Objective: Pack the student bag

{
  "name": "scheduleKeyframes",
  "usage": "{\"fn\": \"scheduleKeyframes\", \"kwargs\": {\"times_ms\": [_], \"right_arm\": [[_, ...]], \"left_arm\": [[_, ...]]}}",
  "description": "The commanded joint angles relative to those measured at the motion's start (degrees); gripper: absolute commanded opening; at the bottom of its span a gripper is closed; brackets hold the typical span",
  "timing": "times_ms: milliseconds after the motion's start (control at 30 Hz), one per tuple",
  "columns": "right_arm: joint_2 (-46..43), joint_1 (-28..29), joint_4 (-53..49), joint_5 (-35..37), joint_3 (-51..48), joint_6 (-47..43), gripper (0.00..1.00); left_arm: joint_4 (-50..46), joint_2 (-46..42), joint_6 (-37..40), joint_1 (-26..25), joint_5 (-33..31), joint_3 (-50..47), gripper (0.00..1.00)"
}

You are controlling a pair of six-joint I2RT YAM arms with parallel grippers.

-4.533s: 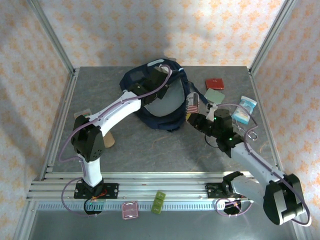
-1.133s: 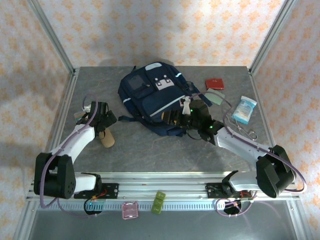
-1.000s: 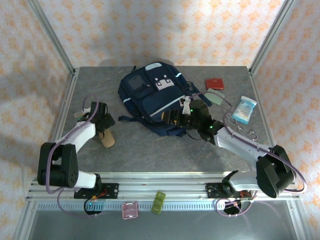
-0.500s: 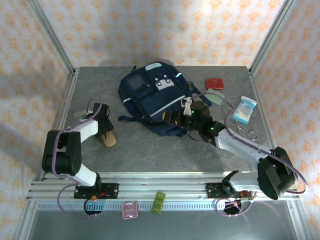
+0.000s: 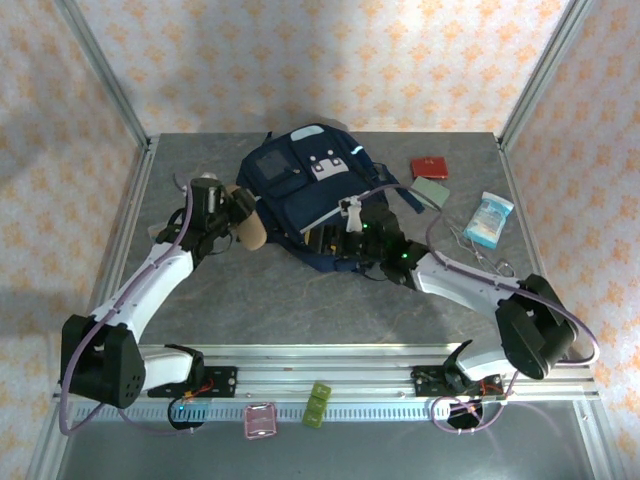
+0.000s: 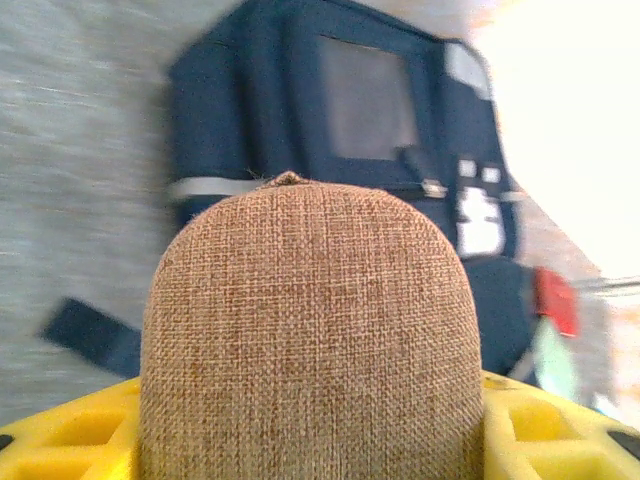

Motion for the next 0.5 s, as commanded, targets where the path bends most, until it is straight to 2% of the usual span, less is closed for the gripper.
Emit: {"fn": "scheduleKeyframes", "kwargs": {"times_ms": [0, 167, 400, 467], "right_arm": [[0.84, 2.07, 7.41, -0.22, 2.98, -1.62, 0.68], [1.07, 4.16, 13.74, 1.43, 2.89, -0.92, 0.68], [4.95, 4.29, 12.63, 3.7, 5.92, -0.39, 0.67], [5.41, 4.31, 12.31, 4.85, 6.51, -0.33, 0.62]], "left_arm": [[5.33, 0.9, -7.5, -3.52, 1.6, 2.97, 0.42], [7.14, 2.39, -9.93, -8.47, 0.6, 6.05, 0.43], [8.95, 3.38, -12.15, -12.42, 1.4, 7.99, 0.44], [9.0, 3.42, -12.34, -13.35, 1.28, 8.44, 0.46]]}}
